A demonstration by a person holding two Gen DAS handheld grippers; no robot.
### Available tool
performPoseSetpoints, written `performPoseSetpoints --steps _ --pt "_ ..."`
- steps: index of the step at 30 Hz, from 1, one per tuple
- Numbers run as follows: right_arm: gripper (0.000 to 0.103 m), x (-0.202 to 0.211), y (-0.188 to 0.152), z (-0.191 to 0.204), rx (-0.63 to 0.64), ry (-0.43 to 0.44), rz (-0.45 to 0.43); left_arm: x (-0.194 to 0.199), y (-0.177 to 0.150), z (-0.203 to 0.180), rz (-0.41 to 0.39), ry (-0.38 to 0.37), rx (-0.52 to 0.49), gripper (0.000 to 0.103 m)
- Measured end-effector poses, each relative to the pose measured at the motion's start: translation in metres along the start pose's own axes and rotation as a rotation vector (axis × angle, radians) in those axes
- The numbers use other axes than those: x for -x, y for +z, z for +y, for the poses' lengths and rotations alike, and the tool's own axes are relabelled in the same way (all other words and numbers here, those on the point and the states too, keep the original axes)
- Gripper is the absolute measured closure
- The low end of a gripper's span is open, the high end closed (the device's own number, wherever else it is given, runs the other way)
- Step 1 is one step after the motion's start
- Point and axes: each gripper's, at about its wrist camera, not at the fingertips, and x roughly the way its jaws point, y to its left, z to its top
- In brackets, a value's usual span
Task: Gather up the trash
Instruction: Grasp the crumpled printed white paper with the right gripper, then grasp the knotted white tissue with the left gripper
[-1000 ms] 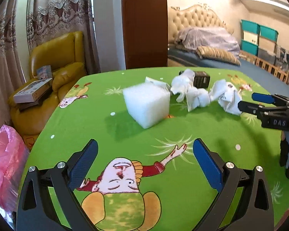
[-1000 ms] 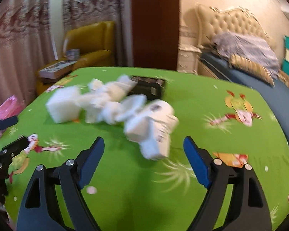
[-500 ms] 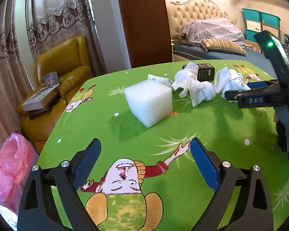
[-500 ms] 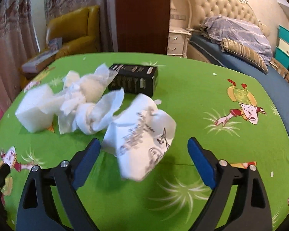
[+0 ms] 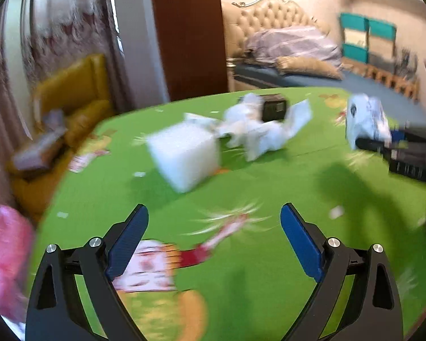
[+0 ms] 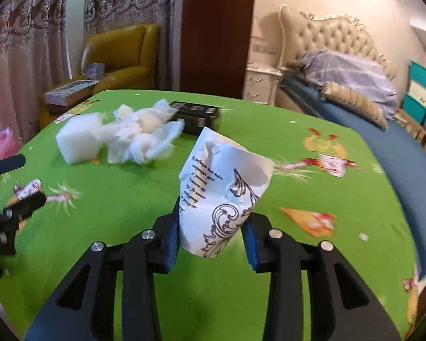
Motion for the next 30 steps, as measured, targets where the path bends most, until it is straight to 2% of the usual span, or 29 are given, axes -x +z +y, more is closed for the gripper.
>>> performPoseSetpoints --steps 1,3,7,12,17,21,26,28,30 --pt "0.067 0.004 -0.005 -0.005 -0.006 -0.018 -0.007 -0.008 0.006 -0.006 0.023 -0.041 0.029 0.014" --pt "0.067 0.009 -0.013 -0.018 -0.039 -0.027 -0.008 -0.022 0.014 -0.021 0.050 -0.075 0.035 0.014" --pt "0.066 0.018 -0.020 -0.041 -0.132 -0.032 -0.040 -0.051 0.031 -0.051 0.101 -0.107 0.061 0.014" --pt "0.066 0.024 -0.022 -0.047 -0.164 -0.030 -0.064 -0.080 0.053 -0.062 0.119 -0.053 0.134 0.014" --pt "0.066 0.026 -0.022 -0.043 -0.160 -0.021 -0.073 -0.114 0.068 -0.059 0.194 -0.009 0.220 0.019" --pt "0.066 0.028 -0.022 -0.038 -0.136 -0.019 -0.084 -0.126 0.081 -0.059 0.201 0.034 0.212 0.020" --pt "0.066 0.033 -0.024 -0.038 -0.132 -0.017 -0.098 -0.121 0.079 -0.059 0.201 -0.006 0.176 0.057" --pt "0.066 0.033 -0.024 -0.039 -0.138 -0.014 -0.098 -0.105 0.071 -0.059 0.184 -0.043 0.157 0.062" --pt "0.066 0.032 -0.024 -0.040 -0.137 -0.011 -0.096 -0.083 0.059 -0.059 0.148 -0.063 0.120 0.062"
